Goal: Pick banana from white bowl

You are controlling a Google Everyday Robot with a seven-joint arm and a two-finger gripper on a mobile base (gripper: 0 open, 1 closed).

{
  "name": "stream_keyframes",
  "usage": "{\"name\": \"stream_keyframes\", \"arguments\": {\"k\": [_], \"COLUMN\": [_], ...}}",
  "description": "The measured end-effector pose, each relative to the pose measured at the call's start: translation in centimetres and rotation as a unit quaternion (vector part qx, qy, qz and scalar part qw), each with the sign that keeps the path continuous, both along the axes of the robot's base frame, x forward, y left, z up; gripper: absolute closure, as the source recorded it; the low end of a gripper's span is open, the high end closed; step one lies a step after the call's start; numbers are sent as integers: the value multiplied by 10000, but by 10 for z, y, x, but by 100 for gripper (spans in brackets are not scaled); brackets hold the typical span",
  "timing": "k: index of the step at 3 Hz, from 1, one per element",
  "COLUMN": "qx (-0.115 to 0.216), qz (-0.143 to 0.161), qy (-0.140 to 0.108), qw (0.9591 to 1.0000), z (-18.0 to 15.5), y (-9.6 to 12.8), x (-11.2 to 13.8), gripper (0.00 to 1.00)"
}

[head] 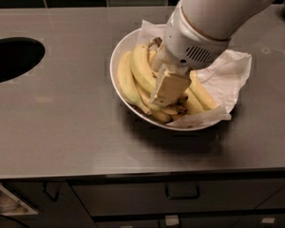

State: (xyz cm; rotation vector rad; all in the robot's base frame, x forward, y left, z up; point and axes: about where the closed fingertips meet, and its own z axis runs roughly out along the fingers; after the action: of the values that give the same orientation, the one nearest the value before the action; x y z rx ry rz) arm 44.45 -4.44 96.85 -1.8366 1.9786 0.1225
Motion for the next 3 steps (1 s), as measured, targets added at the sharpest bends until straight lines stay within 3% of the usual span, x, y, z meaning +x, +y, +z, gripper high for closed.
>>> {"name": "stream_keyframes", "arguments": {"k": [1, 3], "qx": [-92, 163], "qz": [-26, -392], "qy": [30, -210], "qw": [9999, 9989], "z": [1, 2], "y": [3, -7], "x": [-3, 10], "gripper": [46, 51]}}
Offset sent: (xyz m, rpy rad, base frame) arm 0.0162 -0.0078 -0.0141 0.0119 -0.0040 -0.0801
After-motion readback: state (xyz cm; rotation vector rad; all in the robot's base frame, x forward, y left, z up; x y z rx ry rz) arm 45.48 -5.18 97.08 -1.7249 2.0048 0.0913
